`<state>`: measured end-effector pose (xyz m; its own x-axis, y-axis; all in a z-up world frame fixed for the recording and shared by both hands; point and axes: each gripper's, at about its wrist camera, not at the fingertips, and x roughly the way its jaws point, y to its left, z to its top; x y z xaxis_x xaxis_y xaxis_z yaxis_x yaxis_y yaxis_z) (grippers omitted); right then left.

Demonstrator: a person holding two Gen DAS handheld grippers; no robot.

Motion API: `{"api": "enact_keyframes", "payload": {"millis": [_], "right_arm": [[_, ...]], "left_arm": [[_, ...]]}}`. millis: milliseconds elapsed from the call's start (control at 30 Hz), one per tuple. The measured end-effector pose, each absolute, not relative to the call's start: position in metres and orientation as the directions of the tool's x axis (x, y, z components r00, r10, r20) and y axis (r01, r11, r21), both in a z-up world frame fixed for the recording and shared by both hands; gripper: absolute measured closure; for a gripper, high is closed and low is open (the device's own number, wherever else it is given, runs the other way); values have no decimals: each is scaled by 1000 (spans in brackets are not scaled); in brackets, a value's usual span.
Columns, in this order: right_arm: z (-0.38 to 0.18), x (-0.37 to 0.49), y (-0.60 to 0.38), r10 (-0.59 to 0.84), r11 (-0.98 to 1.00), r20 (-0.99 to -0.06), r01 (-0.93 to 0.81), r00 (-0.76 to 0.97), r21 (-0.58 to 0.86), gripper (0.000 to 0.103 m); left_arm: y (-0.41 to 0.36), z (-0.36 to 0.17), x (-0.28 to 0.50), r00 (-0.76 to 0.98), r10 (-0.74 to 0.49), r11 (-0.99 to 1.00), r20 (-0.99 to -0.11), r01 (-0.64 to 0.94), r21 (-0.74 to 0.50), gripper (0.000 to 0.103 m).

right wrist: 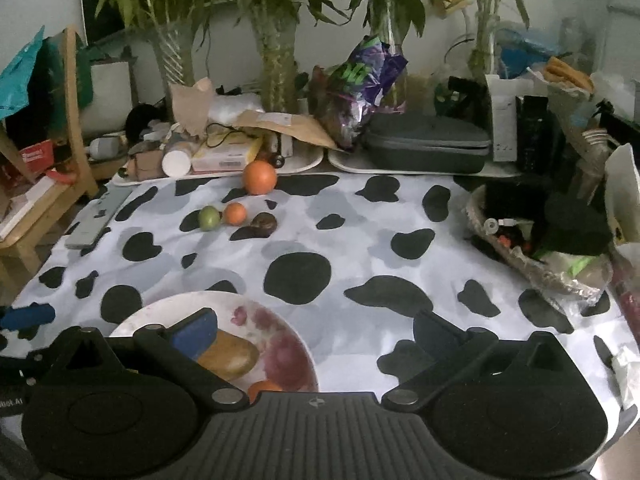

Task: Organize fruits
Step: 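Withdraw both grippers from the plate toward the remaining fruits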

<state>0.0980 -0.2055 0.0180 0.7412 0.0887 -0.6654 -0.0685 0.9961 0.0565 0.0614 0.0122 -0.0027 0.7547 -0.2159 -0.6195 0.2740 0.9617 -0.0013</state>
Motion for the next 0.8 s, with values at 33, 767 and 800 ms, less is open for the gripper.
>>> {"api": "enact_keyframes", "payload": {"millis": [33,767,800], "right_arm": [[17,100,-205,85,996,-665,-71,742,48,0],[0,156,-199,30,994,-677,-94,735,-57,0],[-1,159,-198,33,993,-677,-103,735,-63,0]], "left_arm": [[11,-3,64,759,-217,960,-614,279,5,37],[21,-15,134,753,-220,969,-621,243,-49,37],[21,-16,138,750,-220,969,-624,242,-51,37]]}}
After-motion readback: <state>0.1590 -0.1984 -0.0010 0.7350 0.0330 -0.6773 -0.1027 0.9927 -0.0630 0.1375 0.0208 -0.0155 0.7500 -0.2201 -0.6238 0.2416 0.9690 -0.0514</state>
